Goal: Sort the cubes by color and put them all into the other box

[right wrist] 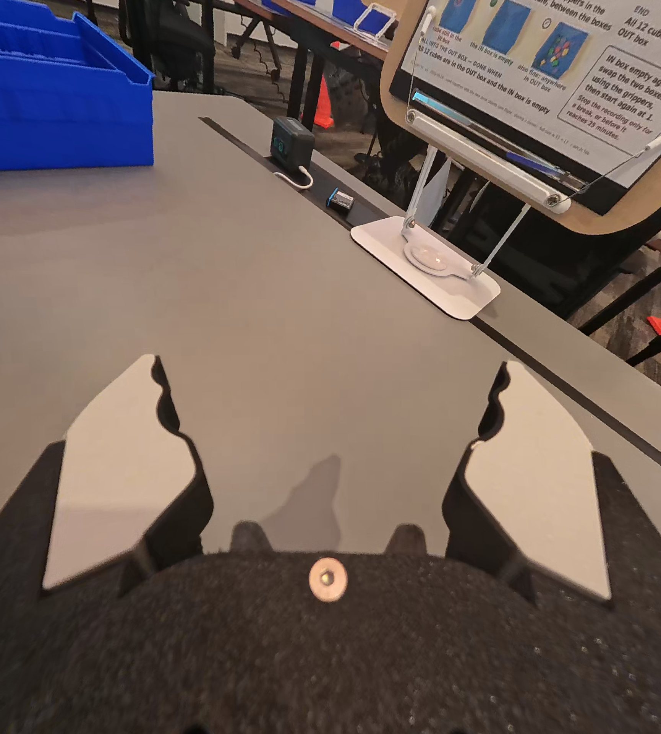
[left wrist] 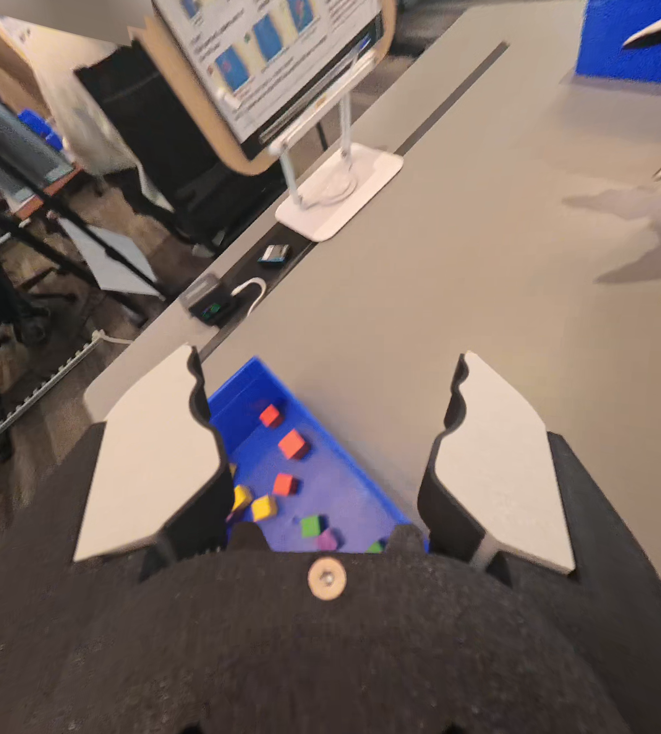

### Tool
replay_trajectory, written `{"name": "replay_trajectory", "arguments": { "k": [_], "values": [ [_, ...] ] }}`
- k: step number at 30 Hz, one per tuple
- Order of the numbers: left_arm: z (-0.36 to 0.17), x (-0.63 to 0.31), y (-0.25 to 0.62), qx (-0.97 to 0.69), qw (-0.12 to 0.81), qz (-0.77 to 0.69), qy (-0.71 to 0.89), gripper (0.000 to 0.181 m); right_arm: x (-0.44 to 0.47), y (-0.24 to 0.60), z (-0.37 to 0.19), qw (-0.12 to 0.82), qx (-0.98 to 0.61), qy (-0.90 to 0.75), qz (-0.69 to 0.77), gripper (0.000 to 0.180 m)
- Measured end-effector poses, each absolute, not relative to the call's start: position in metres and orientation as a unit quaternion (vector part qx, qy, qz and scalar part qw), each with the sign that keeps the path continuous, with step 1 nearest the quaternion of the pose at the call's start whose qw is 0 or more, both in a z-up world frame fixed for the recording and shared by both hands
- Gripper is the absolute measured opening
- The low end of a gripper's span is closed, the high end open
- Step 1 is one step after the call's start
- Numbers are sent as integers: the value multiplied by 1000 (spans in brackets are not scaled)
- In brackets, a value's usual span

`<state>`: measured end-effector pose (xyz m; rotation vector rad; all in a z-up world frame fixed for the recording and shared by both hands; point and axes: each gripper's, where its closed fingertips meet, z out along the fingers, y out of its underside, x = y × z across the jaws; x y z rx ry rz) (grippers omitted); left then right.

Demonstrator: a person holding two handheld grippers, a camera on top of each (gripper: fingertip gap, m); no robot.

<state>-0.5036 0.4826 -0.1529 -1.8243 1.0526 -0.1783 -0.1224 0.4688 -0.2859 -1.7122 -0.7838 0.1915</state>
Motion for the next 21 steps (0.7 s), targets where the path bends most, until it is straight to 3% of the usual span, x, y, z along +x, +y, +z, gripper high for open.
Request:
{"name": "replay_trajectory", "arguments": {
  "k": [8,21],
  "values": [
    [-188,-594,477,-807,429,-60,402,101,-122,458,-294,561,-742,-357,84,140],
    [-292,-620,482,-865,310,-57,389,67,-125,454,-304,541,-750,-369,92,130]
  ]
}}
